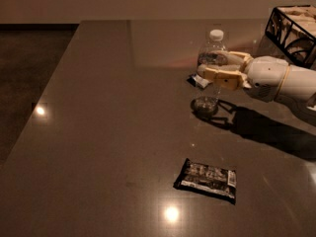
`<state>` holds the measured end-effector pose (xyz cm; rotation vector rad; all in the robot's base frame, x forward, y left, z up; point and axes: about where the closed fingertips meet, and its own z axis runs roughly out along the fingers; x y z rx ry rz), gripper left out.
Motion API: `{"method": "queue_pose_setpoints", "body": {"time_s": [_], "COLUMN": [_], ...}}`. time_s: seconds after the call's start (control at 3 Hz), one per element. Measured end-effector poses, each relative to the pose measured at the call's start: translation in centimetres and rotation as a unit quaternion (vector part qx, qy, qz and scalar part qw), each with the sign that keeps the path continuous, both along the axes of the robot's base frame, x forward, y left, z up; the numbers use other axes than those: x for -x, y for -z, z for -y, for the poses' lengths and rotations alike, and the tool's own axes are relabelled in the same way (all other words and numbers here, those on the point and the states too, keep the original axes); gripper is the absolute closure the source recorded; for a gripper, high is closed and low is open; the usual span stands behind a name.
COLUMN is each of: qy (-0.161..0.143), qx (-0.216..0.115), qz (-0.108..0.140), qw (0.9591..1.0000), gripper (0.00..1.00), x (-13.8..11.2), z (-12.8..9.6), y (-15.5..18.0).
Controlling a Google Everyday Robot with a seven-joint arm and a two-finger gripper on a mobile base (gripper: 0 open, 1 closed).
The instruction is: Place water bottle upright
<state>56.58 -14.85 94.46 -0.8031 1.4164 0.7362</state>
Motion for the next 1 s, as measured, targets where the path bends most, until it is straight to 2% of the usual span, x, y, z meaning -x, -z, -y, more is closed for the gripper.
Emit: {"method": "queue_pose_setpoints", "body": {"time_s": [0.33,0.67,1.0], "qy": [0.007,0.011,0.008], "qx": [-0.009,-0.009,-0.009], "qz": [0.000,0.005,0.005], "qw": [0.9999,0.9999,0.9999], "gripper": [0.59,0.28,0.05], "x": [0.02,0.07,0.07], "z": [0.29,0.28,0.03], "y": [0.40,0.66,0.58]}}
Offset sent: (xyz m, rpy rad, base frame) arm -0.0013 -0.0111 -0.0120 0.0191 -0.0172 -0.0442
